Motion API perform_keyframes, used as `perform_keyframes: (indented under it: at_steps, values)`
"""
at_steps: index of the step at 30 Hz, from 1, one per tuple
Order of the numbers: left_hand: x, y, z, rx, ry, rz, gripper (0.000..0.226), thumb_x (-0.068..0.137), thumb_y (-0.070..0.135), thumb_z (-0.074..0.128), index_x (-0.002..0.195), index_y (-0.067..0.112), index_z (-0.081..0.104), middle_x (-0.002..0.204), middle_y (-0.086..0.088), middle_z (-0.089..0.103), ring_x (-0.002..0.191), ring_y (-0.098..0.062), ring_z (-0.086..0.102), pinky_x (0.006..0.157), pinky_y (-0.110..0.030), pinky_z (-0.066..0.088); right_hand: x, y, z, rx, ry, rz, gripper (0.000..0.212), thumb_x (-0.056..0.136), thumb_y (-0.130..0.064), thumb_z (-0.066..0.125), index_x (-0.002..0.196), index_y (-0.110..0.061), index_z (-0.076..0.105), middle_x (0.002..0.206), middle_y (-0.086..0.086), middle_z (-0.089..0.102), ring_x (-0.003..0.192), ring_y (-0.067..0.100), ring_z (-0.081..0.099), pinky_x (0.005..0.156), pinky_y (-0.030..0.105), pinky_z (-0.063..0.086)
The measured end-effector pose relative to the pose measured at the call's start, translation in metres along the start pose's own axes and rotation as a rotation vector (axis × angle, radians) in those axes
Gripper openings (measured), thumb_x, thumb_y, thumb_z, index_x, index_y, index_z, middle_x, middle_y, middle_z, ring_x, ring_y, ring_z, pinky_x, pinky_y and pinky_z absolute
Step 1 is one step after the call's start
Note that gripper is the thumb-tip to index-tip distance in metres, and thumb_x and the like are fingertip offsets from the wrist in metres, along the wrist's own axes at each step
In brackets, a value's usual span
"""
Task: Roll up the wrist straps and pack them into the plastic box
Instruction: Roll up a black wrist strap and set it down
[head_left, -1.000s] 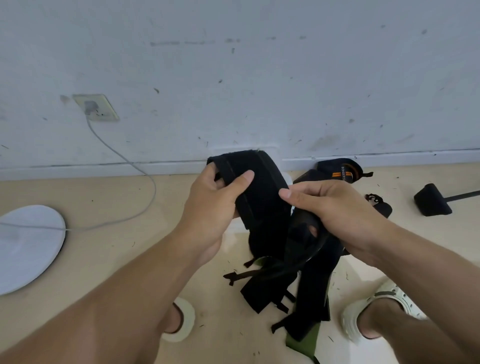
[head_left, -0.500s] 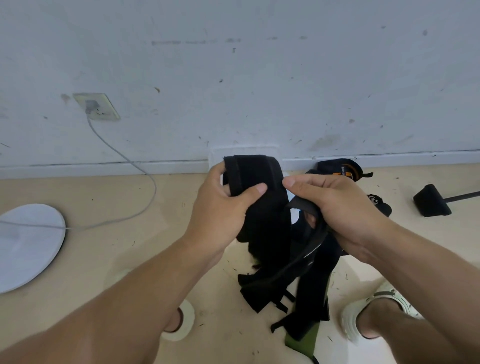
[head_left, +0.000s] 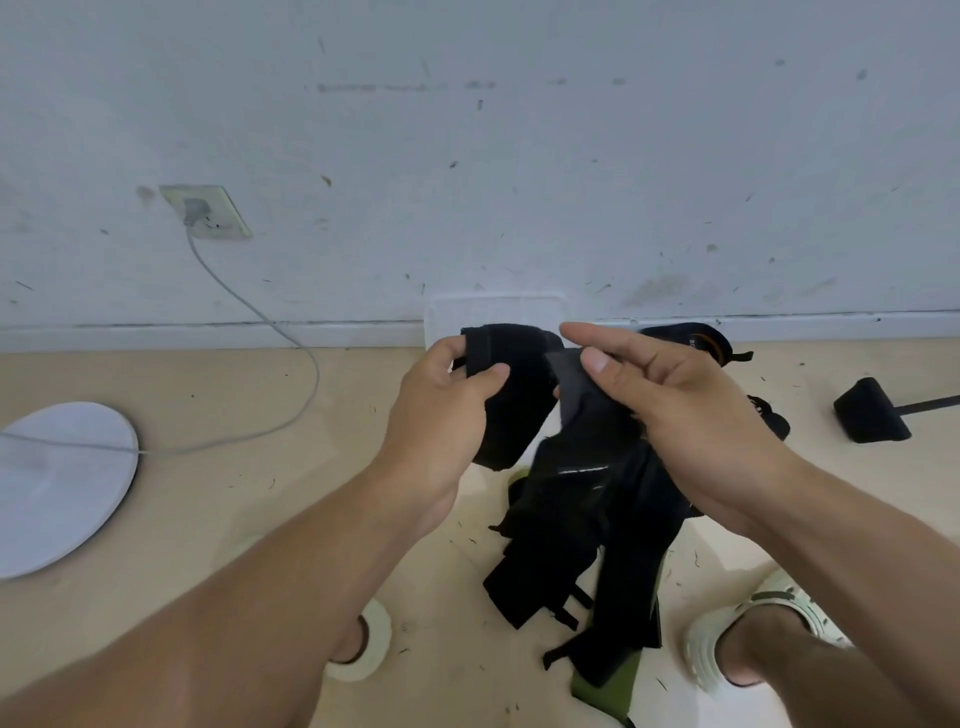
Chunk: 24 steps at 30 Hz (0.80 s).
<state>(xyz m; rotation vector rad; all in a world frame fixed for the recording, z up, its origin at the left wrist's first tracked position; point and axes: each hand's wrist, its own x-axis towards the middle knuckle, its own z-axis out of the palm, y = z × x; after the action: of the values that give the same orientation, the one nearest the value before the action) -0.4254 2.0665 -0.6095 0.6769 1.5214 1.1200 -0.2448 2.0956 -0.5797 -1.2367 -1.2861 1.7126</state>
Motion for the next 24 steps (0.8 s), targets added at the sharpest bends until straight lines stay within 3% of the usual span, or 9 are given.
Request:
perform_keyframes:
  at_steps: [2,5,9,11,13,16,20,24]
  values:
    - [0.000,0.001,0.001,-0.053,0.001,-0.032,0.012,0.103,0.023,0.063,0.109,0.024,0.073,0.104,-0.003,0.080,0.104,-0.030,0.075,0.094,-0.056,0.059,-0.002,0.000,0.001,-0.046,-0.083,-0.018,0.037,0.103,-0.018,0.057,0.138,-0.031,0.061,0.100,0.017,0.078,0.102,0.022,0.076,0.093,0.021,0.056]
    - [0.000,0.001,0.003,-0.117,-0.011,-0.070,0.014,0.104,0.024,0.061,0.109,0.018,0.072,0.105,-0.007,0.080,0.101,-0.030,0.076,0.093,-0.052,0.061,-0.005,0.001,0.003,-0.049,-0.104,-0.037,0.037,0.101,-0.015,0.059,0.137,-0.026,0.054,0.097,0.009,0.081,0.098,0.019,0.077,0.088,0.025,0.058]
    - [0.000,-0.001,0.004,-0.146,-0.046,-0.081,0.018,0.106,0.018,0.057,0.120,0.018,0.069,0.107,-0.005,0.080,0.100,-0.025,0.077,0.082,-0.038,0.061,-0.008,0.000,0.007,-0.038,-0.046,-0.058,0.010,0.098,-0.014,0.065,0.108,-0.014,0.064,0.089,0.010,0.080,0.086,0.019,0.078,0.080,0.025,0.057]
    - [0.000,0.000,0.004,-0.172,-0.087,-0.094,0.023,0.107,0.017,0.054,0.125,0.017,0.070,0.111,-0.003,0.080,0.106,-0.022,0.076,0.088,-0.034,0.059,-0.008,0.000,0.007,-0.039,-0.005,-0.091,0.003,0.094,-0.013,0.069,0.094,-0.016,0.068,0.087,0.009,0.080,0.082,0.018,0.076,0.076,0.022,0.057]
    - [-0.002,0.001,0.004,-0.206,-0.104,-0.103,0.025,0.108,0.014,0.053,0.125,0.017,0.071,0.113,-0.003,0.079,0.109,-0.023,0.074,0.095,-0.035,0.058,-0.008,0.002,0.005,-0.105,0.083,-0.134,0.009,0.090,-0.016,0.075,0.083,-0.021,0.072,0.082,0.000,0.078,0.078,0.015,0.074,0.074,0.020,0.056]
    - [-0.002,0.004,0.005,-0.272,-0.109,-0.110,0.025,0.106,0.006,0.053,0.122,0.014,0.070,0.111,-0.007,0.080,0.105,-0.024,0.076,0.094,-0.038,0.061,-0.006,0.004,0.001,-0.153,0.183,-0.149,0.006,0.090,-0.018,0.077,0.084,-0.017,0.075,0.074,-0.007,0.075,0.074,0.010,0.074,0.070,0.015,0.055]
    - [-0.001,0.003,0.004,-0.324,-0.088,-0.126,0.027,0.104,-0.001,0.051,0.123,0.009,0.068,0.109,-0.009,0.080,0.103,-0.024,0.077,0.095,-0.041,0.061,-0.001,0.006,-0.002,-0.211,0.242,-0.126,0.013,0.094,-0.021,0.074,0.081,-0.021,0.073,0.068,-0.013,0.072,0.067,0.000,0.070,0.066,0.009,0.051]
    - [0.001,0.004,0.003,-0.351,-0.069,-0.122,0.026,0.104,-0.002,0.050,0.122,0.008,0.067,0.113,-0.013,0.078,0.106,-0.028,0.076,0.100,-0.049,0.059,0.003,0.009,-0.004,-0.219,0.243,-0.096,0.010,0.096,-0.022,0.072,0.087,-0.021,0.075,0.071,-0.012,0.073,0.070,0.001,0.070,0.071,0.013,0.052]
